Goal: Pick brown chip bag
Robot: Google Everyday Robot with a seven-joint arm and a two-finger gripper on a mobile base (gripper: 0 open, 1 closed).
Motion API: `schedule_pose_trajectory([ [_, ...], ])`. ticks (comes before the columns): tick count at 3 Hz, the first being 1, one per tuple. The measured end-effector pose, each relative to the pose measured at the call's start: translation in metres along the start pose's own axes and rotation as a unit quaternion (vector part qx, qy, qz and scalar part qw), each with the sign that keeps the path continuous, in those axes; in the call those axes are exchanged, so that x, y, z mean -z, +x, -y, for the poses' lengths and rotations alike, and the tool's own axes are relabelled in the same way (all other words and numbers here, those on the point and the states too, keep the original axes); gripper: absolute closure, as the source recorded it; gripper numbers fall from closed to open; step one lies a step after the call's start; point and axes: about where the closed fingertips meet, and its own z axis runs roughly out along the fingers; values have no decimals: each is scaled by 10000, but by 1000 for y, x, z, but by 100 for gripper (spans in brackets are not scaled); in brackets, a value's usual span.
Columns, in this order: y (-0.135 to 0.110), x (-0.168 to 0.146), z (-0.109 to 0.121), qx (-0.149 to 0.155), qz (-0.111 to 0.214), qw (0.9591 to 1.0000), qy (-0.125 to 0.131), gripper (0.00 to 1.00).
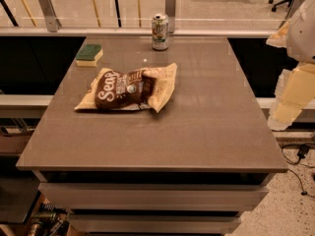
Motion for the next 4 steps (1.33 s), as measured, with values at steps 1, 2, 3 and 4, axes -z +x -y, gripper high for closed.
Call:
schedule_pose_trajectory([
  [1, -25, -1, 3, 161, -223, 9996, 100, 0],
  [2, -54, -6, 9, 153, -259, 9994, 196, 0],
  [3, -81, -22, 15, 117, -45, 9998, 180, 0],
  [4, -98, -35, 24, 32, 385, 9992, 82, 0],
])
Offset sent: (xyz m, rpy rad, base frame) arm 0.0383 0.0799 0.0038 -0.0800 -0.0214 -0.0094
